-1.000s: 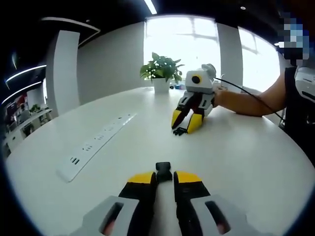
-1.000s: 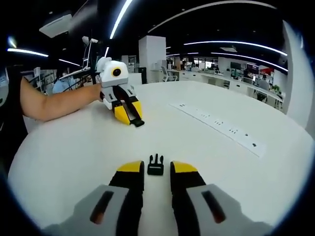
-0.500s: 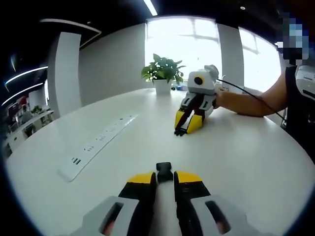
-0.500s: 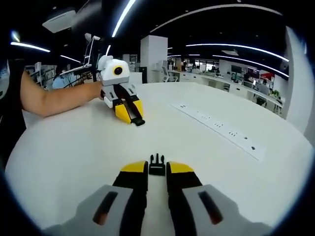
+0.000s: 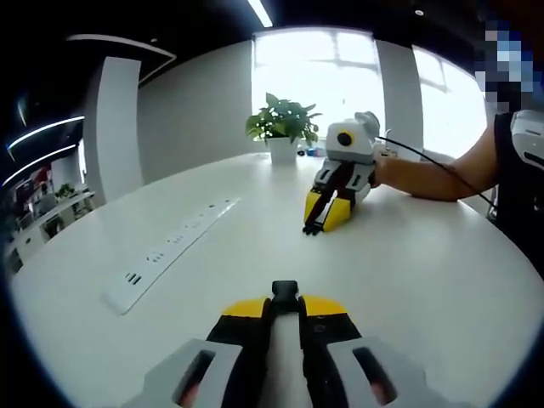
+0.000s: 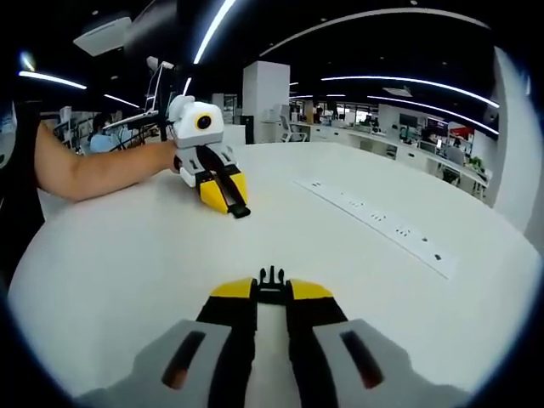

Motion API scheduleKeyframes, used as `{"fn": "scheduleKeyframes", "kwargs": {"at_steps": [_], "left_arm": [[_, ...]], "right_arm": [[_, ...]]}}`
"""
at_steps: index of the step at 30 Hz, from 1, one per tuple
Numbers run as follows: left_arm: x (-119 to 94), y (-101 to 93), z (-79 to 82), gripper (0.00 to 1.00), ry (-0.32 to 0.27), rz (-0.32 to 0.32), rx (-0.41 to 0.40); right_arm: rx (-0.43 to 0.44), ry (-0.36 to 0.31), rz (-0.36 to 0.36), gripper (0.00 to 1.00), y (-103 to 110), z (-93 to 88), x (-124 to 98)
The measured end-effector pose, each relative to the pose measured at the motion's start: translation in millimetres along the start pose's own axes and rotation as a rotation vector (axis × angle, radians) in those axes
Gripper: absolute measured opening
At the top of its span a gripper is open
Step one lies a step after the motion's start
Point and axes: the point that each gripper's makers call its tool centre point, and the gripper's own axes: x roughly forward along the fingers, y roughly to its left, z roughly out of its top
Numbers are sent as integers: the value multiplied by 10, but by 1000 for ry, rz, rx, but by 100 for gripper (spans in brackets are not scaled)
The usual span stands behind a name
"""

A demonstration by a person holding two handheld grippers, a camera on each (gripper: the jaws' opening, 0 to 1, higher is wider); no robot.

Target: Snap the two parts of the plastic buckle together until the buckle closes and remains connected.

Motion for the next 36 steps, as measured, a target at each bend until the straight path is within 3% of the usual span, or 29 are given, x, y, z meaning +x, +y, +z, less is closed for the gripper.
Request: {"fn": "scheduleKeyframes", "kwargs": {"at_steps": [16,25,36], "left_arm": [[6,14,-11,12,10,7,0],[26,-3,-1,11,-15,1,3],[0,37,-5,11,10,18,-20]], "right_arm": [[8,2,-9,13,-14,-3,16],[20,7,-17,12,-41,-9,16],[27,16,-18,12,-75,-8,19]]}}
